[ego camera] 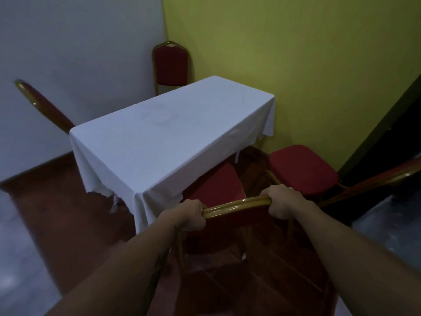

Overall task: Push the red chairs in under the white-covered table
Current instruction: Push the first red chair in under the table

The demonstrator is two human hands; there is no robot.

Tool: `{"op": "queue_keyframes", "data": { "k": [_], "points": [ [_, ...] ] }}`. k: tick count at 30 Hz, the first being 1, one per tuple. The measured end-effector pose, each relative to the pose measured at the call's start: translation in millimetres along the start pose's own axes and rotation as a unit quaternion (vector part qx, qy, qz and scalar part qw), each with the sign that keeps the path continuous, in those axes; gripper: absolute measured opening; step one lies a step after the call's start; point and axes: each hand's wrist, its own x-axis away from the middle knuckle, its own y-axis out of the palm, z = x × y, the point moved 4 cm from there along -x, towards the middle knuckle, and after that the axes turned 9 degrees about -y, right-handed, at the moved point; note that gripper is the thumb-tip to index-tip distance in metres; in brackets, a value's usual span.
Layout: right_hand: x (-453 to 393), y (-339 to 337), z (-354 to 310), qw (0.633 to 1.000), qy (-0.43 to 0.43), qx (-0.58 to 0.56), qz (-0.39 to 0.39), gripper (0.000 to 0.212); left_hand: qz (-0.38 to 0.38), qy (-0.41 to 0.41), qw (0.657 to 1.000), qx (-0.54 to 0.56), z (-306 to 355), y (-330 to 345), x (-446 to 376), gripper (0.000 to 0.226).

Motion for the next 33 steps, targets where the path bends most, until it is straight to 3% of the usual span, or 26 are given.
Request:
{"op": "queue_keyframes", "data": {
  "k": [15,19,27,33],
  "points": [
    [-51.4,-21.4,51.3,0.996,-0.059,0.053,0.034,0.028,0.038,-0.113,0.986,0.116,47.2,33.0,-2.5,0.058],
    [-73.0,-34.6,65.0,0.991,-0.044,0.112,0.055,0.039,0.055,-0.110,0.984,0.128,62.2,30.5,-17.0,0.065],
    [-121.4,-67.3,80.2,0.972,0.013,0.220,0.082,0.070,0.093,-0.107,0.977,0.161,76.9,13.9,-57.2,0.043],
    [-163.8,-83.4,84.9,0.977,-0.028,0.177,0.117,0.065,0.093,-0.111,0.974,0.173,84.3,-6.0,-85.1,0.052]
  ]
}}
